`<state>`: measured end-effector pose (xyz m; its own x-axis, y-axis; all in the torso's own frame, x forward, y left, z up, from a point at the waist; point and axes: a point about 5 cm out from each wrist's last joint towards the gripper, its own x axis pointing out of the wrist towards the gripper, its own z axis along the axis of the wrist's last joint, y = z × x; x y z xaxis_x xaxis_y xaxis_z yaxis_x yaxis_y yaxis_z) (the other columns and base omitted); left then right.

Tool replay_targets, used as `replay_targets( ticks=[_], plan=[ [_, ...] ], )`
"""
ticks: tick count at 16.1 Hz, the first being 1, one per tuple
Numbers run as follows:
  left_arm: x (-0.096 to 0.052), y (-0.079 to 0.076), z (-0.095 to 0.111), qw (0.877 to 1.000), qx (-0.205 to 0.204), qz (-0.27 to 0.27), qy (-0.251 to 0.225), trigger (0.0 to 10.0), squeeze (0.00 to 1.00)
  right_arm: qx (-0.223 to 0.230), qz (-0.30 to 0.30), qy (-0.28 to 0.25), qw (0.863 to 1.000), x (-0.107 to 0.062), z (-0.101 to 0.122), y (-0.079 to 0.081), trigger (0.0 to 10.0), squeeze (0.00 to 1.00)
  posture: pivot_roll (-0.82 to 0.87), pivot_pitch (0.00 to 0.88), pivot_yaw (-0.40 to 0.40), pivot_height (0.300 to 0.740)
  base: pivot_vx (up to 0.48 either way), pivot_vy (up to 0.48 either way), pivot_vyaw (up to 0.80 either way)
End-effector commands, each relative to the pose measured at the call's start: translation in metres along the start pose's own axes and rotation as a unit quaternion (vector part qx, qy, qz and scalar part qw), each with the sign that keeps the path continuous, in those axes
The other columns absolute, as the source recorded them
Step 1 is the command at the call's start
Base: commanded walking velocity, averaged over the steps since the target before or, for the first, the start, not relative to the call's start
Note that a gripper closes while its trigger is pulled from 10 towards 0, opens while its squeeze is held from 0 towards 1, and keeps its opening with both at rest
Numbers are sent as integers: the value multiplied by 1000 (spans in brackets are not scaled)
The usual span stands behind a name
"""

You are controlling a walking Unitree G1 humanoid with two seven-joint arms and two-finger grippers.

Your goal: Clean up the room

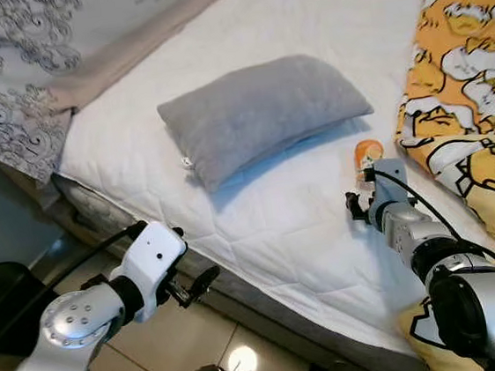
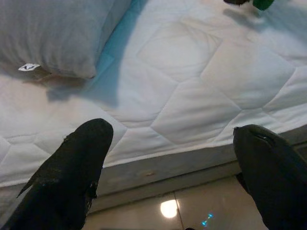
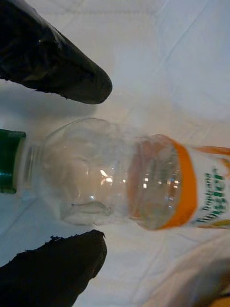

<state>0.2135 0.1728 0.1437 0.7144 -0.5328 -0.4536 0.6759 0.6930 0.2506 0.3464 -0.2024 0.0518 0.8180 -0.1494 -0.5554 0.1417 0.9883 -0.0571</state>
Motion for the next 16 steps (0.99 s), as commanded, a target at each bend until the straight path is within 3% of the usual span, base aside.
replay_targets(
  ticks=[1, 2, 14, 16],
  plan=[
    [-7, 0, 0, 1000, -3, 2, 6, 10000, 0, -3, -10, 10, 1000, 0, -9, -2, 4980, 0, 354, 193, -1, 740, 0, 0, 0],
    [-9, -1, 1, 1000, -4, 1, 6, 10000, 0, -3, -10, 8, 1000, 0, -8, -2, 0, 0, 356, 198, -5, 740, 0, 0, 0],
    [-7, -4, 3, 1000, -15, -8, 2, 10000, 0, 5, -12, -1, 1000, 0, -3, 2, 0, 0, 323, 127, -15, 740, 0, 0, 0],
    [0, -3, 0, 999, -31, 6, -10, 10000, 0, 39, -9, -17, 999, 0, -1, 1, 0, 0, 250, 19, -20, 740, 0, 0, 0]
  ],
)
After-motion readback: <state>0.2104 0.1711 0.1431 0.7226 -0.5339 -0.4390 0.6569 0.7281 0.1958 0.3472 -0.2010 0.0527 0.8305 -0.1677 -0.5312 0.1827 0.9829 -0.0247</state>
